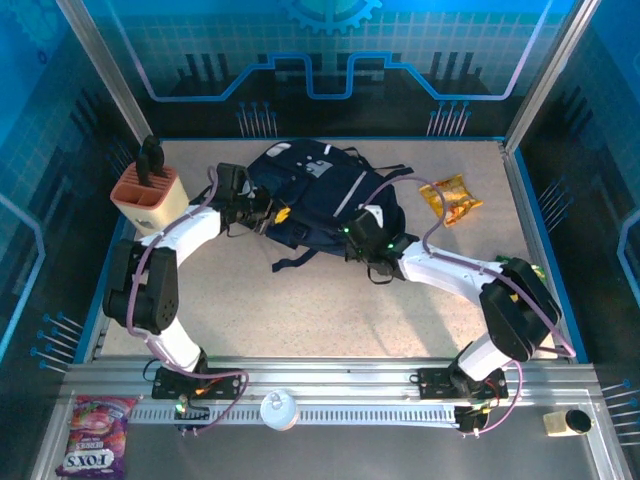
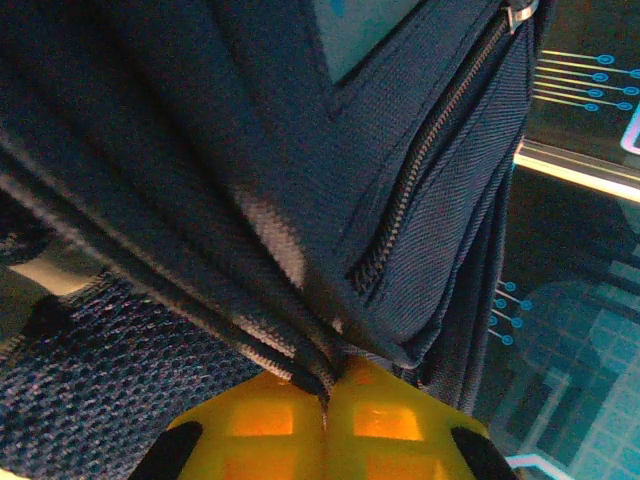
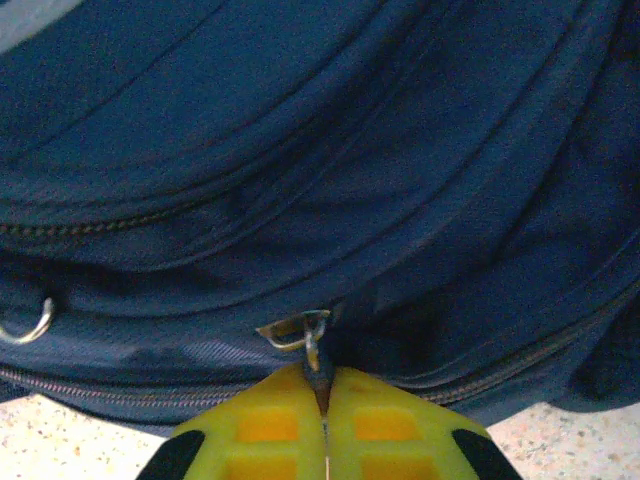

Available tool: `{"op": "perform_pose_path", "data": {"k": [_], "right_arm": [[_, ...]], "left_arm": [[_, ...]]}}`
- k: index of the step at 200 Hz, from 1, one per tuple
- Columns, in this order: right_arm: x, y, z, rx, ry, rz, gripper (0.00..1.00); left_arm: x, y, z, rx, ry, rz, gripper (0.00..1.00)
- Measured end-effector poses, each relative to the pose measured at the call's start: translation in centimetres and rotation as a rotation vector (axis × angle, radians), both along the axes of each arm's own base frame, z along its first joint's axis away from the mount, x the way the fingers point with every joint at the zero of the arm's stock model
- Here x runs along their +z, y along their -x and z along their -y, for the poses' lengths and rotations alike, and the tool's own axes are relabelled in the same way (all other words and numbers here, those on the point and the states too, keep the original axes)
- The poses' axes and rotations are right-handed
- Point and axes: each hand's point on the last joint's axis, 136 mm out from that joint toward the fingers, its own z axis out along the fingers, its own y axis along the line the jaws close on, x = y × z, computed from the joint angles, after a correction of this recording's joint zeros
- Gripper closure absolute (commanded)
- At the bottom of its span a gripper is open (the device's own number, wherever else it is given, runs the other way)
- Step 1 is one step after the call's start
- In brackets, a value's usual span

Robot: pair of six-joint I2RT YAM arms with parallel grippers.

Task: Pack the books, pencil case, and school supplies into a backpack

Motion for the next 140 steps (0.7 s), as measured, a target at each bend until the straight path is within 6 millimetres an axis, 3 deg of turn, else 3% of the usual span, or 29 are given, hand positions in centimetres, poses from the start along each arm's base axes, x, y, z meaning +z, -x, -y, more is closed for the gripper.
{"op": "perform_pose_path", "data": {"k": [12, 46, 68, 100, 123, 140], "right_arm": [[0.4, -0.1, -0.2, 0.037, 0.019, 0.002, 1.0], [2.4, -1.2, -3.2, 0.191, 0.07, 0.014, 1.0], [2.7, -1.6, -6.4, 0.309, 0.062, 0.01, 1.0], [2.5, -1.4, -11.3, 0.458, 0.004, -0.012, 1.0], [2.6, -1.2, -14.4, 0.532, -0.048, -0.019, 1.0], [2.6, -1.0, -16.0, 0.571, -0.08, -0.025, 1.0]], "left_arm": [[-0.1, -0.3, -0.2, -0.01, -0.018, 0.005, 0.99], [0.1, -2.2, -2.3, 0.006, -0.106, 0.067, 0.64], [0.0, -2.6, -4.1, 0.032, -0.153, 0.092, 0.53], [0.7, -0.3, -5.8, 0.074, -0.196, 0.118, 0.45], [1.7, 1.8, -6.0, 0.094, -0.177, 0.153, 0.44], [1.3, 3.0, -5.6, 0.105, -0.132, 0.162, 0.44]]}}
